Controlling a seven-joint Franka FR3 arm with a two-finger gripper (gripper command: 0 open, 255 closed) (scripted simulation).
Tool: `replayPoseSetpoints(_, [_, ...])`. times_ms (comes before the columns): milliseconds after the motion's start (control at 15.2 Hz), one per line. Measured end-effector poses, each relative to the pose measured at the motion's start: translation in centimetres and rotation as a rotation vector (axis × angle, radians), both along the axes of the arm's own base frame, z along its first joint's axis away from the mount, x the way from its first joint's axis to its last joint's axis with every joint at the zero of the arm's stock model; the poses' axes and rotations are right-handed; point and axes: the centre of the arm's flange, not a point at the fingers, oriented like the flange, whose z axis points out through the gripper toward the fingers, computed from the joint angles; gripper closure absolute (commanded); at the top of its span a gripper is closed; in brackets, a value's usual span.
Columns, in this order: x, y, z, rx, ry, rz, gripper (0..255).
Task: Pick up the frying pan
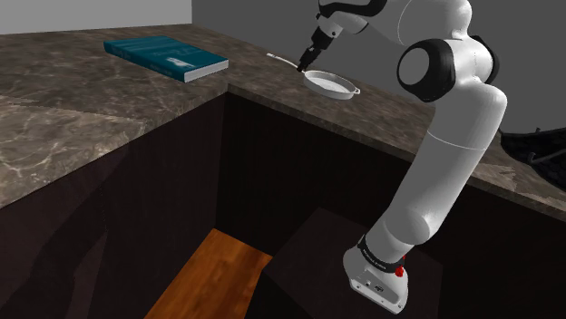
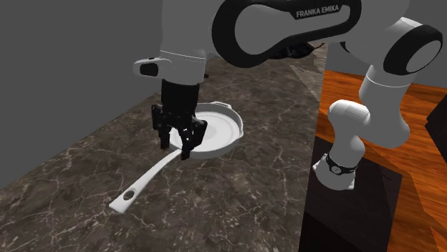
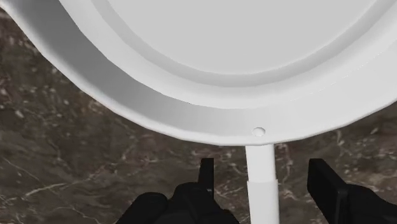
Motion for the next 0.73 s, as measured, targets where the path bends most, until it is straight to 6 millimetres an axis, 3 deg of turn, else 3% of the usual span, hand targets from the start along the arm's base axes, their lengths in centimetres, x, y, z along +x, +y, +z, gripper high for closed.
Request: replayPoseSetpoints(726, [0.02,-0.01,0.56,0.000,0.000,0.000,255])
